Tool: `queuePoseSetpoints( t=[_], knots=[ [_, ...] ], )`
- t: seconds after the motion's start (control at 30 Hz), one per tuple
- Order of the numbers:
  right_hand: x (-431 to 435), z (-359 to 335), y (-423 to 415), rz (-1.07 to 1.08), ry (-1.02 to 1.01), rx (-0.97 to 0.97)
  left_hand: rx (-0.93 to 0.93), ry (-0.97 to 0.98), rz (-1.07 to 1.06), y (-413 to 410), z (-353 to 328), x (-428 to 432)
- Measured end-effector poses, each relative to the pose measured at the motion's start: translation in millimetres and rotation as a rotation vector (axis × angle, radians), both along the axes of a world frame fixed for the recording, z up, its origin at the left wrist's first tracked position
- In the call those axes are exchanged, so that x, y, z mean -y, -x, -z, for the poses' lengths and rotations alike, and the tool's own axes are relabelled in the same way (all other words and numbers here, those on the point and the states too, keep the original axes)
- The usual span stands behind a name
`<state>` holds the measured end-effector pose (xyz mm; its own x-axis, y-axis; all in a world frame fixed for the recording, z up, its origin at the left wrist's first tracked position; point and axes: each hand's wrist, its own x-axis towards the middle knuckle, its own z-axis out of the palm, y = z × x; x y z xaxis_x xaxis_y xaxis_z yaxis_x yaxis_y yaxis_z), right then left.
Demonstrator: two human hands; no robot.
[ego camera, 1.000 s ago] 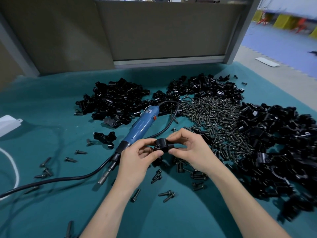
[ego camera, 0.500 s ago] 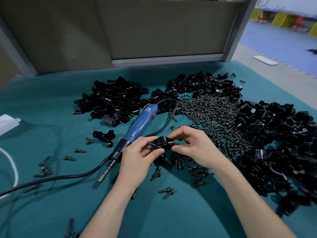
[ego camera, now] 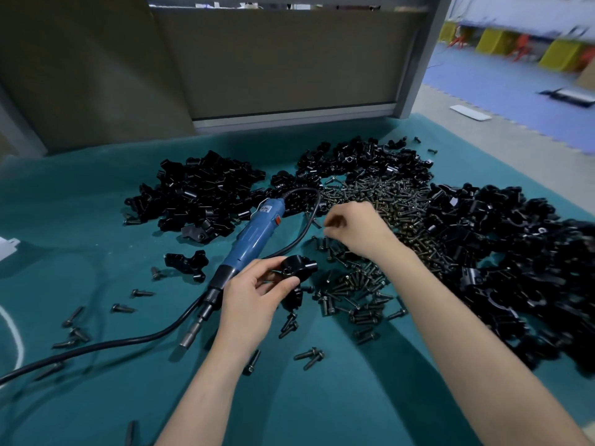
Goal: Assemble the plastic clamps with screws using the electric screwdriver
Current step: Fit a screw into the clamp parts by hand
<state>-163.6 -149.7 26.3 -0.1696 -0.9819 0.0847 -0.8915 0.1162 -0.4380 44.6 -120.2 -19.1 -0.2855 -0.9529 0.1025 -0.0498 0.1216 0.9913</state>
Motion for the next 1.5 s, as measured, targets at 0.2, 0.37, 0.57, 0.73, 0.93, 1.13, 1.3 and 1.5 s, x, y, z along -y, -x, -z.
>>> queuePoseSetpoints(
  t=[0.2, 0.37, 0.57, 0.73, 0.93, 1.13, 1.3, 1.5],
  knots=[
    [21.1, 9.8, -29.8, -0.082, -0.143, -0.218, -0.033, 0.01, 0.007, 0.4, 0.5, 0.0],
    [-11.3, -10.0, -30.1, -0.076, 0.135, 0.318, -0.024, -0.007, 0.014, 0.9, 0.9, 1.0],
    [-51.5, 1.7, -63.4, -0.154, 0.343, 0.532, 0.072, 0.074, -0.016, 2.2, 1.0, 3.4],
    [-56.0, 16.2, -69.0, -0.11, 0.456, 0.593, 0.062, 0.065, -0.016, 1.9, 3.8, 5.1],
    [-54.2, 23.6, -76.6, -0.11, 0.555, 0.582, 0.046, 0.049, -0.021, 2.5, 5.7, 5.9],
    [-56.6, 30.6, -73.0, -0.238, 0.664, 0.288, 0.019, 0.007, -0.014, 0.6, 4.4, 5.8],
    [-56.8, 26.1, -68.3, -0.277, 0.569, 0.337, 0.023, 0.044, -0.022, -0.5, 1.5, 3.4],
    [-57.3, 24.2, -64.1, -0.308, 0.47, 0.459, 0.041, 0.091, -0.021, 0.0, 0.6, 2.0]
  ],
)
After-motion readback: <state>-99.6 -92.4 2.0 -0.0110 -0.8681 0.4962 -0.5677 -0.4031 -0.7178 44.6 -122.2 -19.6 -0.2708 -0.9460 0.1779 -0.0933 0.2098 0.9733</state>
